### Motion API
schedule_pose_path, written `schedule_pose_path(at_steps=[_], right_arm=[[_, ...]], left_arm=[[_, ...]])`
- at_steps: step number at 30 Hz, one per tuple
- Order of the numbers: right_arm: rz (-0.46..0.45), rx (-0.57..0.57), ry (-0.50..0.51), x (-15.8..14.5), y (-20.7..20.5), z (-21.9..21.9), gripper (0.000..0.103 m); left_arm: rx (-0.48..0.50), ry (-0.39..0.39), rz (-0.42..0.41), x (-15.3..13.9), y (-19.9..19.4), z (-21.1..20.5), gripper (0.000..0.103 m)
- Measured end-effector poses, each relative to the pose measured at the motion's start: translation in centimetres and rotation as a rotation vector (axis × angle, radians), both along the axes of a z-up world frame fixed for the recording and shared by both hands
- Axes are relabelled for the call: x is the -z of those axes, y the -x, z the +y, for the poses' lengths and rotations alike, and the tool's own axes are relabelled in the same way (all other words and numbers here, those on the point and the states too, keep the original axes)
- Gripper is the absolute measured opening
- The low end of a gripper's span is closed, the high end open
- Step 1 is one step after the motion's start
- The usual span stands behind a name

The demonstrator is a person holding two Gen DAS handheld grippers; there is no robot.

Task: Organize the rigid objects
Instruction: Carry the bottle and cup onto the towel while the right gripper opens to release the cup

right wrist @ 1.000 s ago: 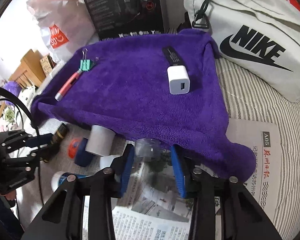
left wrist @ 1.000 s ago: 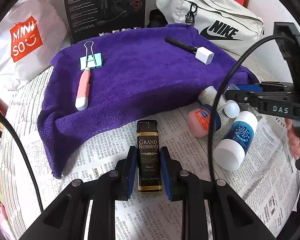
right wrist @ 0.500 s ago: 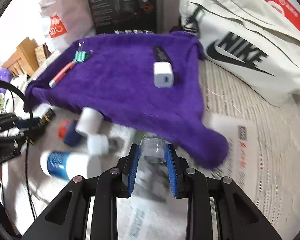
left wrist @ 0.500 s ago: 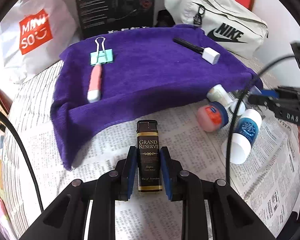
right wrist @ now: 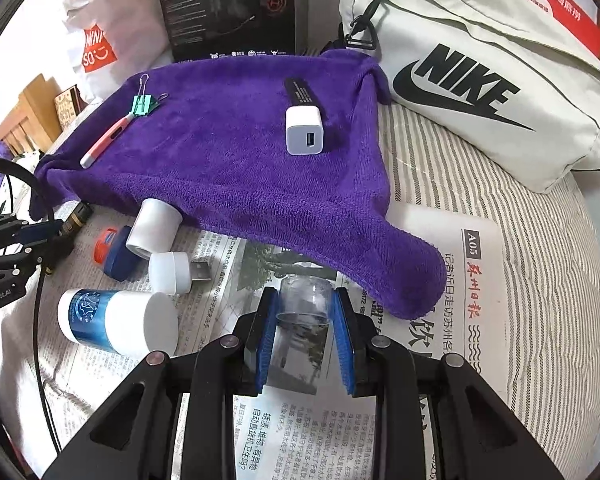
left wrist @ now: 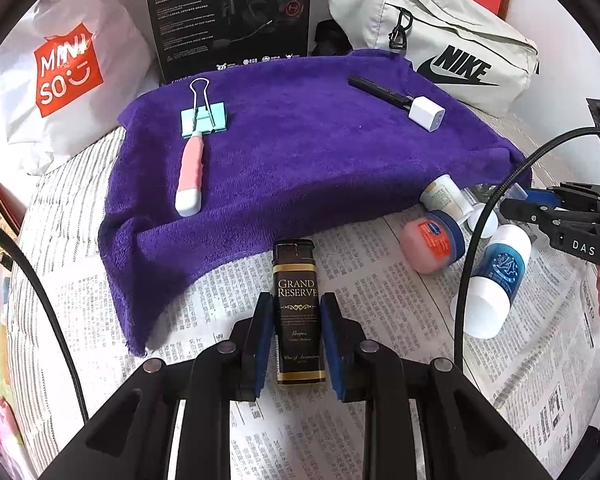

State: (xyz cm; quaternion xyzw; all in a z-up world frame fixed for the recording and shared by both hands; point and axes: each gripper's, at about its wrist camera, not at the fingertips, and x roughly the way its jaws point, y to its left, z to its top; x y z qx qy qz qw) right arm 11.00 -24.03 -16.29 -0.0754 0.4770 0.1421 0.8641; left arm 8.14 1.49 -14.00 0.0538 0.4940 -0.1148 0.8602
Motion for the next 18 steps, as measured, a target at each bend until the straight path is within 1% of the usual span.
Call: schedule_pose_path(at_steps=[4,8,13,18], right_arm=[[-0.006,0.000,-0.004,0.0,-0.1,0.0,0.028],[0.002,0.001,-0.024,-0.3,-0.1,-0.3,0.027],[-0.037,-0.020,-0.058,-2.3,0.5,-0.8,0.027],[-0.050,-0.040,-0.067,-3.6,0.4,-0.8,0.027]], left_arm=[[-0.007,-0.002,-0.001,0.0,-0.2,-0.2,0.023],[-0.008,0.019,0.014,-0.1,-0.2,0.2,0.022],[-0.021,0.069,-0.001,-1.3,0.8,0.9,0.022],[-0.025,0.076,-0.025,-2.7,1.2,1.2,0.022]])
